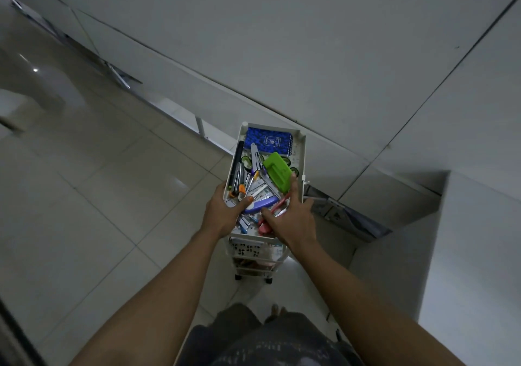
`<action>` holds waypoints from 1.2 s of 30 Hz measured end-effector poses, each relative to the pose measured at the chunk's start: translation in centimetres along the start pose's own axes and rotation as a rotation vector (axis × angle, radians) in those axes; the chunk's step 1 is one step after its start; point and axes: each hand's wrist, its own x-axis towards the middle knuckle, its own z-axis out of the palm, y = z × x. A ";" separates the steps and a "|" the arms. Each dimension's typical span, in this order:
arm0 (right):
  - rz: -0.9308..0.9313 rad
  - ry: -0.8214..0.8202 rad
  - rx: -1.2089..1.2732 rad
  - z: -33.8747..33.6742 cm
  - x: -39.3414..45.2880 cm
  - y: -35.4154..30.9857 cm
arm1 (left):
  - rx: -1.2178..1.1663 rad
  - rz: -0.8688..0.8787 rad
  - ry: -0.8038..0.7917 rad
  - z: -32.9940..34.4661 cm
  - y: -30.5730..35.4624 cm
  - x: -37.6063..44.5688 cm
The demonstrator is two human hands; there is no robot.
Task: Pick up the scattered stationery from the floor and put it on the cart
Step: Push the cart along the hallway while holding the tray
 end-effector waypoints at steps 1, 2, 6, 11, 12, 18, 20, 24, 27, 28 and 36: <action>0.003 0.002 0.001 0.2 0.0 -0.2 | 0.007 0.000 -0.002 -0.2 -0.1 0.1; 0.005 0.007 -0.004 0.4 0.0 -0.3 | 0.014 0.000 -0.003 -0.4 -0.3 0.2; 0.026 0.021 -0.019 1.1 -0.2 -0.4 | -0.006 0.010 -0.032 -0.8 -0.4 0.3; 0.081 0.111 -0.069 0.9 -0.5 -0.6 | -0.021 -0.056 -0.075 -0.7 0.6 0.2; 0.071 0.141 -0.108 1.1 -0.8 -0.7 | -0.018 -0.059 -0.078 -0.8 0.5 0.2; 0.252 0.494 -0.171 1.9 -1.6 -1.4 | -0.030 -0.053 -0.119 -1.2 -0.4 -0.3; 0.440 0.571 -0.104 2.6 -2.5 -2.2 | -0.014 -0.045 -0.121 -1.2 -0.4 -0.3; 0.627 0.657 0.187 4.1 -3.6 -3.5 | 0.011 -0.034 -0.149 -1.1 -0.4 0.1; 0.637 0.687 0.281 3.8 -3.5 -3.4 | 0.019 -0.086 -0.123 -1.0 -0.1 0.7; 0.641 0.696 0.287 3.7 -3.5 -3.4 | 0.025 -0.103 -0.078 -1.1 0.2 1.1; 0.599 0.602 0.309 3.5 -4.0 -3.2 | 0.097 -0.050 -0.078 -0.5 4.5 9.7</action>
